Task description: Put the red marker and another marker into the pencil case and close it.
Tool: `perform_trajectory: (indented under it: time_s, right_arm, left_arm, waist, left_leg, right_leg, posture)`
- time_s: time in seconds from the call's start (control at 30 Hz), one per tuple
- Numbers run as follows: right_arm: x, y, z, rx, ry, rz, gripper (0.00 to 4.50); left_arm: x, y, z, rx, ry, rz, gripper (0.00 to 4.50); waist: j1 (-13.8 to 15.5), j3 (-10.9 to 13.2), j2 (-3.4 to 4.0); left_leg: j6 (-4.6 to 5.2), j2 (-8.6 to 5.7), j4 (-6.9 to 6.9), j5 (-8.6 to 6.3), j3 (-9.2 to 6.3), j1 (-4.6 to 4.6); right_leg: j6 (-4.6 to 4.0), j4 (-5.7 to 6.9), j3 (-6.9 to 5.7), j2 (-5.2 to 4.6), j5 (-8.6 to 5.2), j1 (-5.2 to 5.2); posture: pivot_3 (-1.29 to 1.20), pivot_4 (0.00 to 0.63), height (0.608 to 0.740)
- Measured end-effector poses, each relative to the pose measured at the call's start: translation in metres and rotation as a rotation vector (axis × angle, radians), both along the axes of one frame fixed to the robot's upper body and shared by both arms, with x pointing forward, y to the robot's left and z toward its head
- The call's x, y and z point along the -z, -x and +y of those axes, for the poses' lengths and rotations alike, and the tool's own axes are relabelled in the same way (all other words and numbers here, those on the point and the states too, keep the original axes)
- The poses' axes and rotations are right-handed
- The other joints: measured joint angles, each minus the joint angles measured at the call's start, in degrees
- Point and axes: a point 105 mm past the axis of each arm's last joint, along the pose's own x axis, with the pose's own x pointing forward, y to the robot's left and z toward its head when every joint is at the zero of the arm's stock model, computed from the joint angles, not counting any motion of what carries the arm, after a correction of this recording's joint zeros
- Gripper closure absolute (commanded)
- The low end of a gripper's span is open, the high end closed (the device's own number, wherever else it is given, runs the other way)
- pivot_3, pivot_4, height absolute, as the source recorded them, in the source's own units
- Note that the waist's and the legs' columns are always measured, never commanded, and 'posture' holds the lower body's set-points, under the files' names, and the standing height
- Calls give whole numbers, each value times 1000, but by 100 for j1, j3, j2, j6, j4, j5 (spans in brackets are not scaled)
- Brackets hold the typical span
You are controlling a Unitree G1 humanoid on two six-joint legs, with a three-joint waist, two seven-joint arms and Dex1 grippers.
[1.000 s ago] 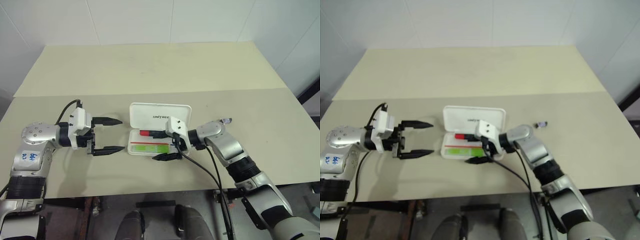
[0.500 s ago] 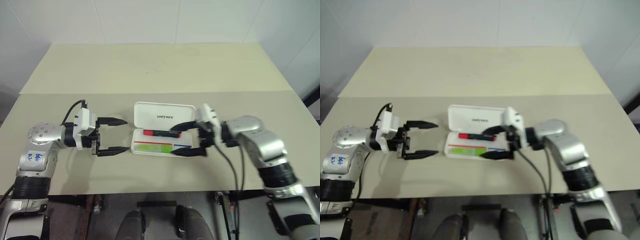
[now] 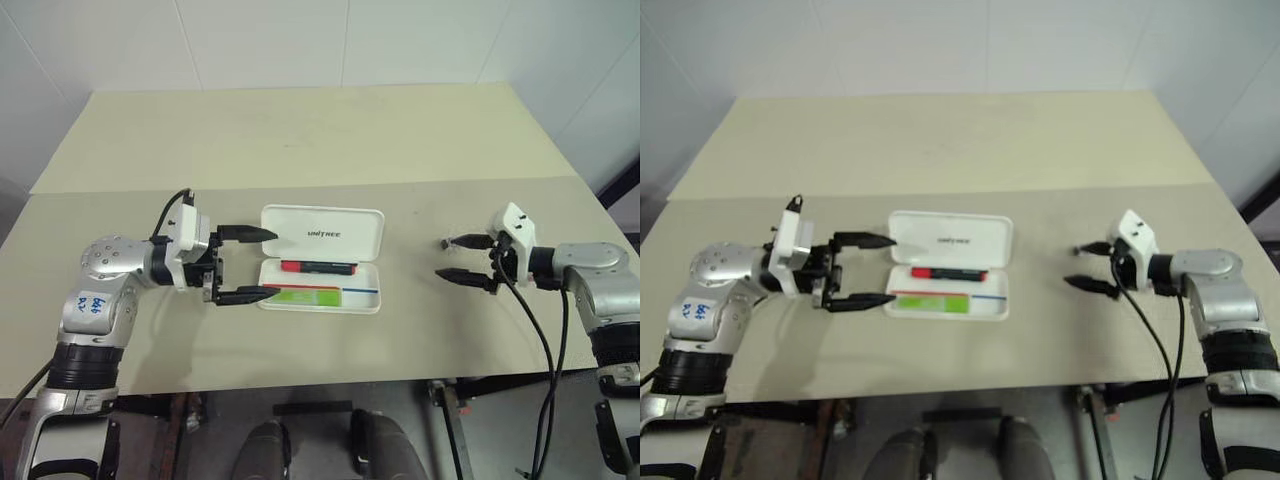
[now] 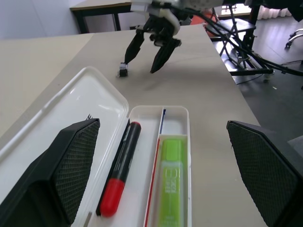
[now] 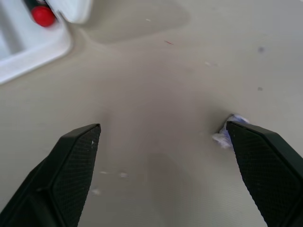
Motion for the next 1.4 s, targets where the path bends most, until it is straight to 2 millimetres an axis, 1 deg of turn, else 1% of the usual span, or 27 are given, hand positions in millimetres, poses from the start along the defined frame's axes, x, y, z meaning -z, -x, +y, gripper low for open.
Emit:
perform_trajectory:
  time_s: [0.1,0.17,0.3,0.47,0.6,0.77,0.83,1.0,1.17,1.27,1.33,1.4]
  right_arm:
    - [2,-7,-5,3,18,-20,28]
    - [0,-12,-7,0,31,-32,28]
    - [-11,-22,-7,-13,50,-65,28]
    - [-11,-28,-5,-35,83,-51,28]
    - [-10,-32,-6,-61,164,-22,28]
    - [-22,-40,-4,-69,263,-39,28]
    - [-21,-41,-4,-69,287,-29,28]
    - [-10,-40,-3,-73,315,16,28]
    - [-6,-43,3,-81,327,24,28]
    - [-4,-43,7,-91,326,26,679]
    - [-2,-43,11,-106,319,33,1307]
    - [-1,-43,15,-120,316,37,2115]
  left_arm:
    - [-1,-2,-1,5,5,-1,0]
    - [-3,-3,-3,10,7,-6,0]
    - [-4,-3,-7,27,8,-10,0]
    - [-3,-3,-8,29,10,-8,0]
    - [-3,-2,-8,26,10,-7,0]
    - [-2,-2,-7,18,11,-6,0]
    - [-2,-3,-7,15,12,-7,0]
    - [-1,0,-9,8,11,-11,0]
    - [1,0,-7,-9,10,-2,0]
    - [0,0,-8,-11,9,-4,0]
    - [0,1,-8,-9,6,-6,0]
    - [-2,3,-9,-3,0,-14,0]
  waist:
    - [-5,0,1]
    - [-5,1,1]
    - [-8,1,1]
    - [-10,1,1]
    - [-49,3,4]
    - [-127,3,4]
    - [-130,3,4]
    - [-139,3,5]
    - [-152,3,5]
    - [-171,3,5]
    - [-199,2,3]
    - [-229,2,3]
  left_leg:
    - [0,0,1,1,3,0]
    - [0,-2,3,1,4,0]
    - [0,0,0,1,6,1]
    - [0,0,0,1,11,0]
    - [1,0,1,0,17,0]
    - [0,0,0,1,18,1]
    - [-14,1,-1,8,18,1]
    - [-21,1,-3,12,24,1]
    - [-21,1,-2,12,35,12]
    - [-20,1,-1,12,43,22]
    - [-19,2,0,11,50,28]
    - [-18,2,0,11,52,33]
  right_leg:
    - [1,0,3,-1,1,0]
    - [3,-1,4,-2,2,0]
    - [3,-2,7,0,2,0]
    - [3,-6,10,-1,2,-1]
    - [4,-4,16,-1,2,-3]
    - [4,-3,18,-3,2,-3]
    - [4,-2,18,-2,2,-3]
    - [5,2,23,-2,3,-4]
    - [6,1,37,-1,3,-3]
    - [8,8,51,1,5,-2]
    - [8,16,61,3,5,-2]
    - [8,26,68,3,5,-2]
  posture:
    - [0,150,740]
    - [0,150,740]
    - [0,150,740]
    - [0,150,740]
    - [0,150,740]
    - [0,150,740]
    - [0,150,740]
    - [0,150,740]
    - [0,150,740]
    - [0,150,740]
    - [0,150,740]
    - [0,150,740]
